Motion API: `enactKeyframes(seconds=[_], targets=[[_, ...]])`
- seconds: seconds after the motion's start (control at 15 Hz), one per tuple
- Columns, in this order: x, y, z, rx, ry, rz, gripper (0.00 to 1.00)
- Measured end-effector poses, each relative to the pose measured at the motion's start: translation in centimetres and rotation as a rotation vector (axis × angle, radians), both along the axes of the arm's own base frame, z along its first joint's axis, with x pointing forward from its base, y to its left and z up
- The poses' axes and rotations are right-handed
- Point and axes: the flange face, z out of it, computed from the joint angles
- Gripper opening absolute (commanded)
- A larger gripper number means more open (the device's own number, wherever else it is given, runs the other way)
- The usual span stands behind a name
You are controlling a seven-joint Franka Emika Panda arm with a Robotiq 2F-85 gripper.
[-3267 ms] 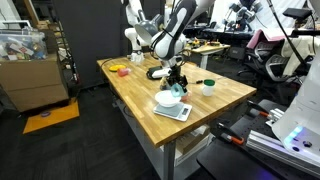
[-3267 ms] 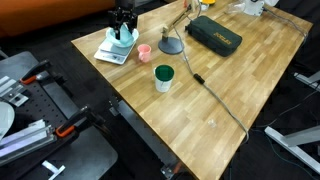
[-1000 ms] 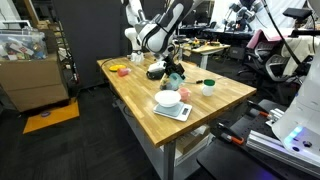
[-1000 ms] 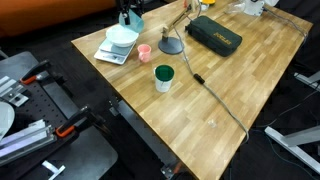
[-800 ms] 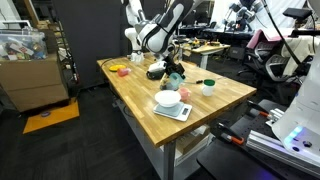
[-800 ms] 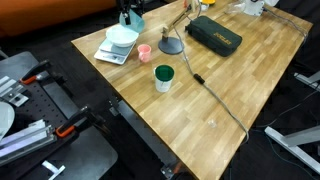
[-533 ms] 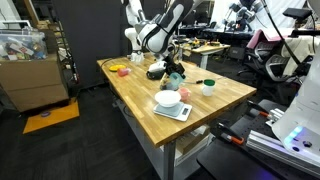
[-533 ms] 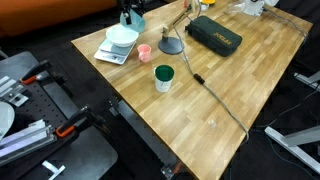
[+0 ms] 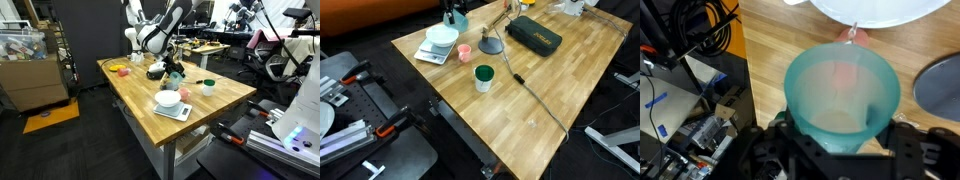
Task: Pour the water out of the blue cup into the white bowl
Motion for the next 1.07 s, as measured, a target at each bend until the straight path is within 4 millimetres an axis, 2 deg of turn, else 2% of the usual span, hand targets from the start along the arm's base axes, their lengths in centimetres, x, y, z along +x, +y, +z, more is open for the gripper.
enactKeyframes(seconds=[0.73, 0.93, 1.07], targets=[[0.5, 0.1, -0.4, 0.008, 0.008, -0.003, 0.48], [0.8, -0.5, -0.8, 0.134, 0.028, -0.01, 0.48], [0.7, -1.7, -1.2, 0.224, 0.034, -0.02, 0.48]])
